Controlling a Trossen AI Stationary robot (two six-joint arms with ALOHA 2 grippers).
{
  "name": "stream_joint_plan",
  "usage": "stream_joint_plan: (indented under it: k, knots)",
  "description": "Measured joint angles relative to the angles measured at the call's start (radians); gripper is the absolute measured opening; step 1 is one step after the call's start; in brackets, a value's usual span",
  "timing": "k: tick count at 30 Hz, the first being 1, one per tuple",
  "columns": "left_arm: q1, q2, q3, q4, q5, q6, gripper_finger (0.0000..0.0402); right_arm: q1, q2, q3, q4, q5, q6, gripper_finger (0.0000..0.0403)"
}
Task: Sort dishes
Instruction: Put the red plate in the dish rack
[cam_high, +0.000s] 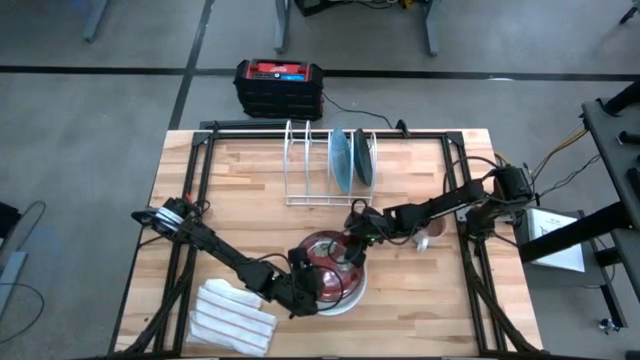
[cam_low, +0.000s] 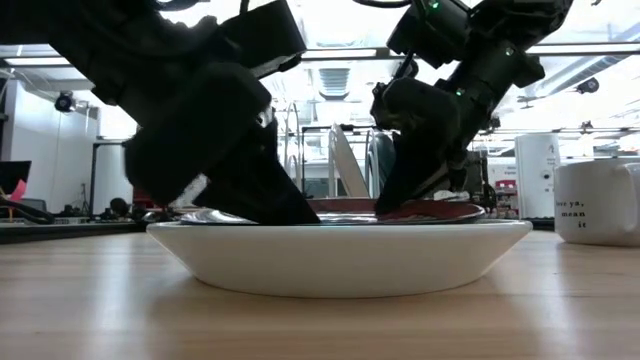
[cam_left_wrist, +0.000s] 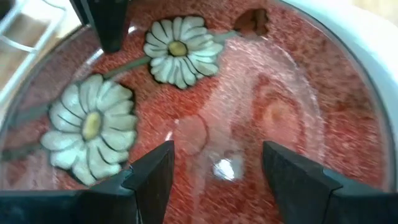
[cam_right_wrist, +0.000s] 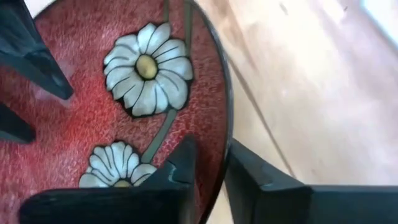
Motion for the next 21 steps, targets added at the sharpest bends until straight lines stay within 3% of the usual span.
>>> stream_joint_plan:
  k: [14,21]
  knots:
    - [0.006,0.002,-0.005,0.012,-0.058,0.005,0.0231,-0.016,-0.090,-0.002,-0.074,0.003,-0.050,0.0009]
    - [0.015,0.009,-0.046,0.055,-0.070,-0.031,0.0231,-0.014,-0.159,-0.006,-0.204,-0.004,-0.058,0.0069]
